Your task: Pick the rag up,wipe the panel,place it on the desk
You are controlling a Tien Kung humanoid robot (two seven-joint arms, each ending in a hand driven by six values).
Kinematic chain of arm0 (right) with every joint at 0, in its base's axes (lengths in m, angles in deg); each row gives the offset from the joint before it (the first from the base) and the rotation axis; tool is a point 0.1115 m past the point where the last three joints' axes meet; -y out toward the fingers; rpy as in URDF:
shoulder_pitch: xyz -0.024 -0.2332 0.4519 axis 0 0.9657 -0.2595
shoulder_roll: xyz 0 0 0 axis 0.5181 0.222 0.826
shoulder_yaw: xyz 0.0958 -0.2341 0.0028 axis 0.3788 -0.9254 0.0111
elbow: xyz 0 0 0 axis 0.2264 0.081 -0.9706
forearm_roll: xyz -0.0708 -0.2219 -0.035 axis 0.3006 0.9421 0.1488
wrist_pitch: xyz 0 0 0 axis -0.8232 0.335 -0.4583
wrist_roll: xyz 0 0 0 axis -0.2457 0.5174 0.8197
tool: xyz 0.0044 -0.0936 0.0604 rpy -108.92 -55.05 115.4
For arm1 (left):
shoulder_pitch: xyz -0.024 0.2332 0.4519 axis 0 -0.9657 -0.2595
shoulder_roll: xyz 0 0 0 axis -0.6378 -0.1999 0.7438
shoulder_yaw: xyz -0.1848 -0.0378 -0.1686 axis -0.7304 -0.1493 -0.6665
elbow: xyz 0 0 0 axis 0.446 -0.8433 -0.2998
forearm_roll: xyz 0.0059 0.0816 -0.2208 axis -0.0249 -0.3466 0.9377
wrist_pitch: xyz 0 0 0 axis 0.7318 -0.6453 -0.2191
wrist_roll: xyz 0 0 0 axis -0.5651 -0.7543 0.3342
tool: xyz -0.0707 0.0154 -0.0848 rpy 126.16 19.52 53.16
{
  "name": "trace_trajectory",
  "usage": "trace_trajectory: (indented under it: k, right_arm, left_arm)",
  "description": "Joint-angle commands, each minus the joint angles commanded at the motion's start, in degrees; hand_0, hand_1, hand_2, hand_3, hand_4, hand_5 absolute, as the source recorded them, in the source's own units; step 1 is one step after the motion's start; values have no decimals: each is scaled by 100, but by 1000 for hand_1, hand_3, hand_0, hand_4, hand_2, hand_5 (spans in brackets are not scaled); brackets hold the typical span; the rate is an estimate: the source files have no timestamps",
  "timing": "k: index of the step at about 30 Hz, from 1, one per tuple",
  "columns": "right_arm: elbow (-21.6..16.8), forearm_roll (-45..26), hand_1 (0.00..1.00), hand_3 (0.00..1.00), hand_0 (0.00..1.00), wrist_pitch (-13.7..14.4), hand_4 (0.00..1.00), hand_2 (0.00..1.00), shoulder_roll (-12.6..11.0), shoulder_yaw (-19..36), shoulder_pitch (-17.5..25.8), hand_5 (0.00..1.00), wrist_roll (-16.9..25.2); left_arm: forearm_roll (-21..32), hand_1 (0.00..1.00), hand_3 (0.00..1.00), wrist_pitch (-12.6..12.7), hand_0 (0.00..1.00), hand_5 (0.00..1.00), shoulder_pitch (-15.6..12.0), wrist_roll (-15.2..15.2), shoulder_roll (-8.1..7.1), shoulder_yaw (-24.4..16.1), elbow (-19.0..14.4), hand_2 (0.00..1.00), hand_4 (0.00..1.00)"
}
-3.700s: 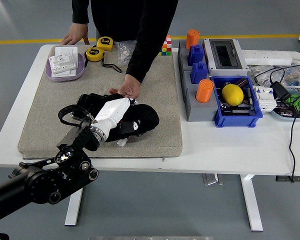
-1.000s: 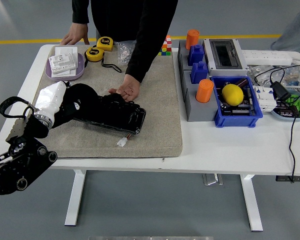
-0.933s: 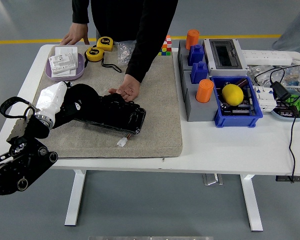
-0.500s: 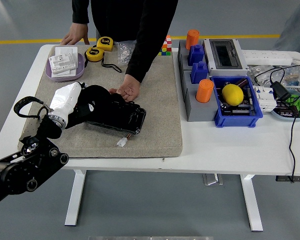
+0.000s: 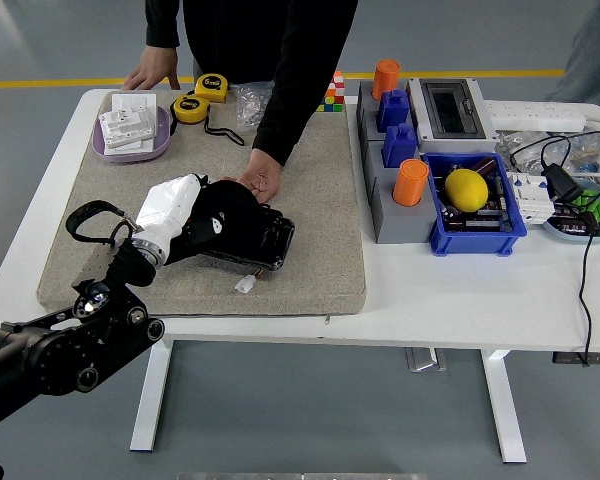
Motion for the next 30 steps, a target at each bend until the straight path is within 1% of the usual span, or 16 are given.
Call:
trace_trajectory:
  k: [6,17,24,30]
  right_arm:
    - [-6,-25,665,615,742,3,998,697,-7,-33,-12,552,7]
    - [6,-51,665,615,742,-9,998,696,-11,-71,-13,552,12]
    - [10,-70,665,615,742,-18,998,697,-8,-107,-19,552,14]
    - [10,-84,666,615,742,-15,998,696,-8,-119,-22,552,16]
  left_arm:
    - [3,232,422,4,324,2,61,-26,128,268,-84,543,88]
    - [-26,232,423,-19,318,2,188,-98,246,645,-320,542,95]
    - [-31,232,423,-13,318,2,220,-132,309,812,-406,542,93]
    - [-48,232,423,-5,318,2,240,-148,345,850,-450,542,94]
